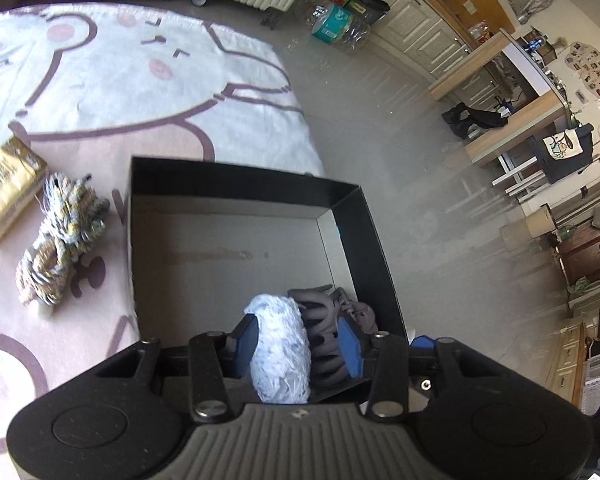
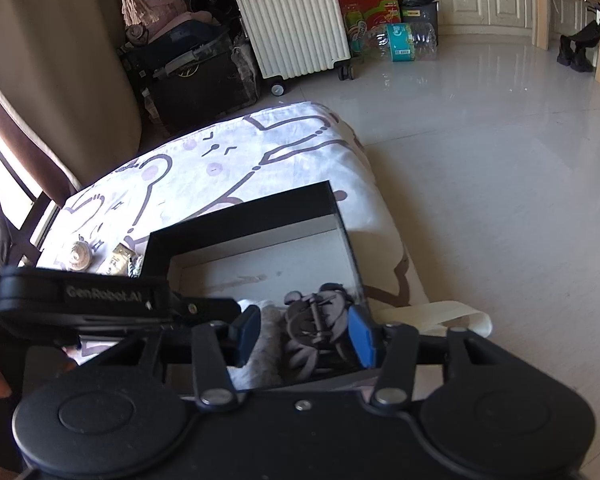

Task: Organize objects
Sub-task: 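Open the left gripper releasing the crochet roll while right gripper releases the claw clip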

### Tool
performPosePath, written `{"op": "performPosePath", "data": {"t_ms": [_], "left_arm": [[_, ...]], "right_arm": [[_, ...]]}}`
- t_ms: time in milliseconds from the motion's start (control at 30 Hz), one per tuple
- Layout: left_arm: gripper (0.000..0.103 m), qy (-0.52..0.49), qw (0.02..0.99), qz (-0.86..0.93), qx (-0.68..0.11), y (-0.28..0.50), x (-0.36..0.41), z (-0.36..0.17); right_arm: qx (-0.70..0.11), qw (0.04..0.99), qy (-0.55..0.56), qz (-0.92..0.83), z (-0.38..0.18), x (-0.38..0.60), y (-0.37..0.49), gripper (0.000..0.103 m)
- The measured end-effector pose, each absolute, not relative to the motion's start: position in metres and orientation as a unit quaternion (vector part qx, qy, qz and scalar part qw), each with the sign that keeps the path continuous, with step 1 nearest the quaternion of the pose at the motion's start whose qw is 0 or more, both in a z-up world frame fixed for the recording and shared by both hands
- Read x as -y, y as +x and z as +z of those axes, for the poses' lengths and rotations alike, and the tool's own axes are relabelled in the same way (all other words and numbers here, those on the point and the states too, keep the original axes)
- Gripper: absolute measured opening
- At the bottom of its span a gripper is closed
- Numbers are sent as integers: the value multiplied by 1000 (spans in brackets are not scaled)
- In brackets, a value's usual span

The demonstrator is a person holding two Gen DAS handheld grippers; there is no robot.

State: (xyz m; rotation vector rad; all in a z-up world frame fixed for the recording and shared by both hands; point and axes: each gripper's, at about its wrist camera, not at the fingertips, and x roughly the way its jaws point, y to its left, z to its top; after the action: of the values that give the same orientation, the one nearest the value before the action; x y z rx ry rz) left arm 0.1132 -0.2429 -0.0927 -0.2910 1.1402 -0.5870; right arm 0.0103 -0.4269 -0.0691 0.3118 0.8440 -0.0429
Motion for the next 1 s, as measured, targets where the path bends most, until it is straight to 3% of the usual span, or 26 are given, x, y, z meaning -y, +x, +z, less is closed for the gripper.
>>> {"op": "performPosePath", "data": {"t_ms": [367, 700, 1000], "left_arm": [[38, -29, 823, -260, -504, 109, 221, -73], [40, 36, 843, -241, -480, 102, 197, -61], [67, 56, 845, -227, -482, 87, 178, -63]], "right_arm": [[-429, 890, 153, -25, -69, 408, 11, 47], [-416, 903, 93, -51, -50, 382, 8, 62], [-412, 906, 42, -83, -43, 359, -3, 82]]}}
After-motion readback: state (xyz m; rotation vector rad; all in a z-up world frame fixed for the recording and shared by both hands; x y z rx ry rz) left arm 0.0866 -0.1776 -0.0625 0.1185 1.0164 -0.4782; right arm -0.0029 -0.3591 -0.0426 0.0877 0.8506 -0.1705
